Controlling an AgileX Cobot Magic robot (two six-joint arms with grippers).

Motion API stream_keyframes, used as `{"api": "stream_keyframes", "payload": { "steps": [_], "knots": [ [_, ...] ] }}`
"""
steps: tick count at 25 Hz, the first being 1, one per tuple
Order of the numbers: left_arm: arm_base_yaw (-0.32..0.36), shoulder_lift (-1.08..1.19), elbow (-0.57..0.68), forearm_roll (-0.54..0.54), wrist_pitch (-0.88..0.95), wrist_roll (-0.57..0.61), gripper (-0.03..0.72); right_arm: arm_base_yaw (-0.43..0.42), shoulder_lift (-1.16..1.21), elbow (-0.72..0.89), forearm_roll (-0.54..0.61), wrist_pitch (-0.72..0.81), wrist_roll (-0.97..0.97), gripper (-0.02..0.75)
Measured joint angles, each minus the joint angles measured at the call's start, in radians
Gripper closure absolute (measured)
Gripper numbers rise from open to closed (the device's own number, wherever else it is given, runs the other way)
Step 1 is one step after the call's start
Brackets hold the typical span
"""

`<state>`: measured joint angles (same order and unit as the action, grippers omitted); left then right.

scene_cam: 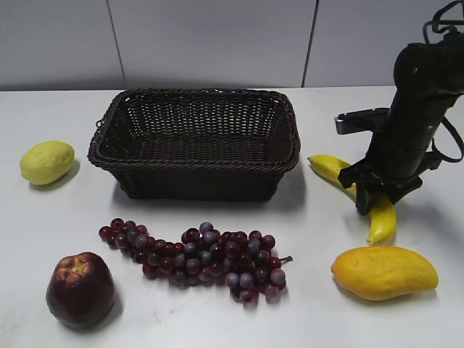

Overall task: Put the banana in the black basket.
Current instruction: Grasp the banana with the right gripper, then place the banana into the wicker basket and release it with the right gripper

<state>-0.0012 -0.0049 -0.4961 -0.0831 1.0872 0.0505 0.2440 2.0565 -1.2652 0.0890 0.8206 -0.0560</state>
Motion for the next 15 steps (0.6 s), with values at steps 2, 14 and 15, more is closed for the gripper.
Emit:
{"api": "stream_keyframes", "payload": {
  "steps": [2,14,15],
  "knots": [
    [0.0,0.0,0.0,0.0,0.0,0.0,0.484,0.0,0.0,-0.043,-0.001,0.048,0.0,0.385],
    [0.0,0.0,0.0,0.0,0.0,0.0,0.484,0.023,-0.058,-0.515,0.01,0.352,0.001,0.385],
    [0.0,0.0,0.0,0.0,0.0,0.0,0.484,0.036,-0.059,-0.554,0.025,0.359,0.001,0.385]
  ]
}}
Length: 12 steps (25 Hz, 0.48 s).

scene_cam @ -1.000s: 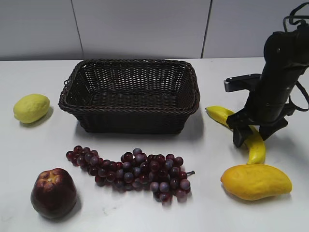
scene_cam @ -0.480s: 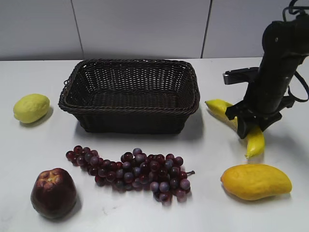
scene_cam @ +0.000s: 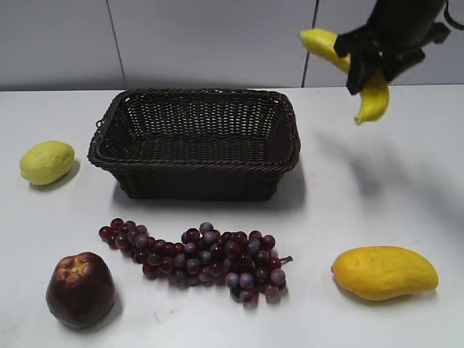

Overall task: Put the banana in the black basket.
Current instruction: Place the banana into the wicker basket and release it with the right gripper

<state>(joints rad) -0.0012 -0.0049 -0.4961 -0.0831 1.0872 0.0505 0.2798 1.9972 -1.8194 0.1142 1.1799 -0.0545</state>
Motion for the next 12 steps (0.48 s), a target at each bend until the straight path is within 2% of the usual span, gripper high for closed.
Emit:
{"api": "stream_keyframes", "payload": {
  "steps": [4,12],
  "knots": [
    [0.0,0.0,0.0,0.0,0.0,0.0,0.484,0.08,-0.001,-0.09,0.059,-0.018,0.0,0.385],
    [0.0,0.0,0.0,0.0,0.0,0.0,0.484,0.231,0.025,-0.102,0.079,-0.198,-0.007,0.385]
  ]
}}
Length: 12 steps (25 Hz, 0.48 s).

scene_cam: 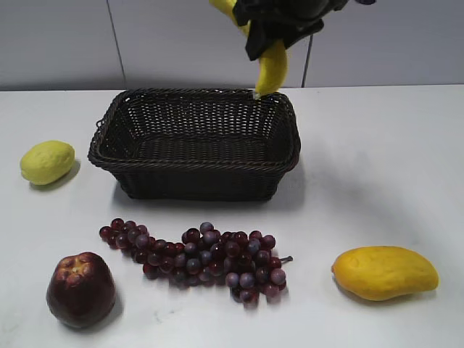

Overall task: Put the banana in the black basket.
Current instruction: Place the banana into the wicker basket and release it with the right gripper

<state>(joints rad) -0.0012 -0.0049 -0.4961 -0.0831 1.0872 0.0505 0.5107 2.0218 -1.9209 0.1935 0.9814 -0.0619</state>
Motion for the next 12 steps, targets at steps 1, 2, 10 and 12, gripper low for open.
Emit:
{"api": "stream_keyframes", "payload": {
  "steps": [1,2,10,12],
  "knots": [
    [0.0,0.0,0.0,0.0,0.0,0.0,0.484,0.011,0.015,0.0,0.0,-0.014,-0.003,0.385],
    [0.0,0.0,0.0,0.0,0.0,0.0,0.484,0.02,0.032,-0.001,0.0,-0.021,-0.006,0.385],
    [0.0,0.0,0.0,0.0,0.0,0.0,0.484,0.05,0.173,-0.001,-0.001,-0.073,-0.049,0.385],
    [0.0,0.0,0.0,0.0,0.0,0.0,0.484,0.05,0.196,-0.001,-0.005,-0.084,-0.052,0.385]
  ]
}}
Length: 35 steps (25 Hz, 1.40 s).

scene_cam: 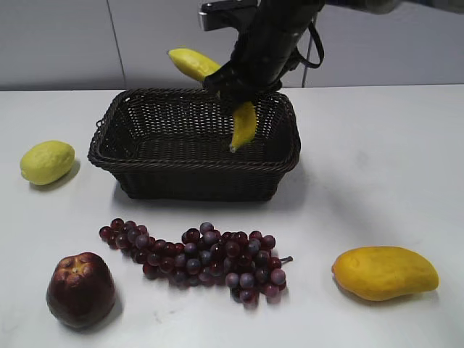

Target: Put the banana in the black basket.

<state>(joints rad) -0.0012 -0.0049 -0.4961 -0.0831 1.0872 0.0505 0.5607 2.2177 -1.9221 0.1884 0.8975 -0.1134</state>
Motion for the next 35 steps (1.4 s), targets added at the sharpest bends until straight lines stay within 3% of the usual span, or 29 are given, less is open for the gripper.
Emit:
{"api": "stream_keyframes", "payload": {
  "steps": [4,8,9,20,28,35],
  "knots": [
    [0.0,0.0,0.0,0.0,0.0,0.0,0.484,0.0,0.034,0.0,-0.009,-0.006,0.0,0.355],
    [0.0,0.0,0.0,0.0,0.0,0.0,0.484,0.0,0.037,0.0,-0.023,-0.025,-0.001,0.132],
    [0.0,0.0,0.0,0.0,0.0,0.0,0.484,0.001,0.037,0.0,-0.025,-0.025,-0.002,0.113],
    [0.0,0.0,0.0,0.0,0.0,0.0,0.484,0.001,-0.01,-0.119,-0.07,0.165,-0.003,0.109],
    [0.0,0.0,0.0,0.0,0.0,0.0,0.484,0.001,-0.202,-0.121,-0.212,0.287,0.038,0.086],
    [0.0,0.0,0.0,0.0,0.0,0.0,0.484,-0.006,-0.432,0.043,-0.288,0.309,0.101,0.085]
  ]
}}
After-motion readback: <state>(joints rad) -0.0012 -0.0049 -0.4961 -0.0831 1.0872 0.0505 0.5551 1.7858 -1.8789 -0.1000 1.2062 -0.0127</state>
